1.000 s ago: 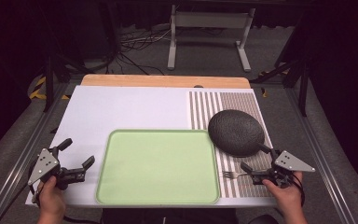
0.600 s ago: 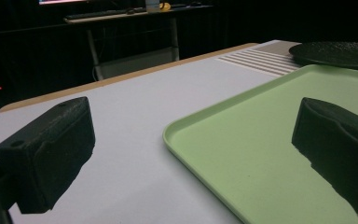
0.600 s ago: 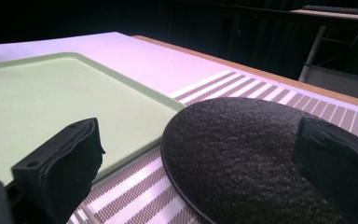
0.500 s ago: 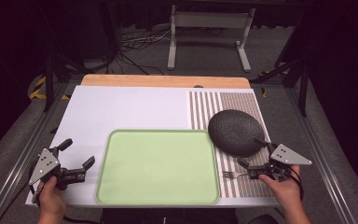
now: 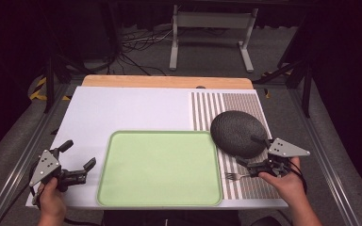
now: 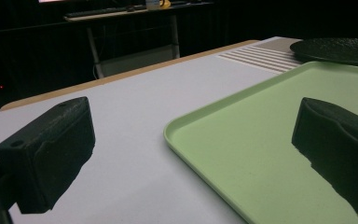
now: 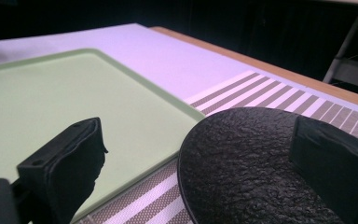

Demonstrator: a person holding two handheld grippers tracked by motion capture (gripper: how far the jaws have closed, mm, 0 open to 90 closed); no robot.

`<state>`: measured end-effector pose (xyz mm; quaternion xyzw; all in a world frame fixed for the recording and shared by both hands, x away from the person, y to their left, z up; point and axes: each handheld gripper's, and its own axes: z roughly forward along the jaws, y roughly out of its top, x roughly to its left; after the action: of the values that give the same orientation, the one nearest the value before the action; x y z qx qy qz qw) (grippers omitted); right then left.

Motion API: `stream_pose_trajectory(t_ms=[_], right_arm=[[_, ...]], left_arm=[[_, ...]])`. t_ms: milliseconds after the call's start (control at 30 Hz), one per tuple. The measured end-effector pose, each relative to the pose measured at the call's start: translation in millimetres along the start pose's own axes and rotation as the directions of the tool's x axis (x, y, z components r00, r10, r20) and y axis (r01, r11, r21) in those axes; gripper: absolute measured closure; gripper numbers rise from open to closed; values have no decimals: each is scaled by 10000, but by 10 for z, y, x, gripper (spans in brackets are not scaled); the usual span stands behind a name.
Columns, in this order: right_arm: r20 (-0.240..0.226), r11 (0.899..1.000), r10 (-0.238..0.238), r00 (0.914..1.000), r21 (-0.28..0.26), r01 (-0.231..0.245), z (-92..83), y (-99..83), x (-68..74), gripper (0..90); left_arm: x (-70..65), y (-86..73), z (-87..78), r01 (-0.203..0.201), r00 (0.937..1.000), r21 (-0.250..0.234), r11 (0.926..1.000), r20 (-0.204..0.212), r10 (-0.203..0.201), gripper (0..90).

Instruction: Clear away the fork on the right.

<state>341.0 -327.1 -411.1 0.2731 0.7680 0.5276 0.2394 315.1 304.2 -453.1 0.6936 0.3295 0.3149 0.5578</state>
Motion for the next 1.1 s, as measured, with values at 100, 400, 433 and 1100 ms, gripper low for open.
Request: stream_pose_trajectory(t_ms=[100,400,433,1100], right_arm=[[-140,9955,-419,9990,850,429,-18,104,-17,44],[-452,9677,-930,9946,2310,1010,-10,233,-61,39],[-496,9619,-996,9938,2509,1090,-5,246,-68,39],[-1892,7977,-2056,9602,5359,2765,124,396,-81,76]], left_arm=[[-2,1,-2,11,10000,1,10000,-13,-11,0],[-2,0,0,5,10000,14,10000,-16,-5,0],[-3,0,0,4,10000,13,10000,-20,-4,0],[-3,-2,-1,0,10000,36,10000,-51,0,0]])
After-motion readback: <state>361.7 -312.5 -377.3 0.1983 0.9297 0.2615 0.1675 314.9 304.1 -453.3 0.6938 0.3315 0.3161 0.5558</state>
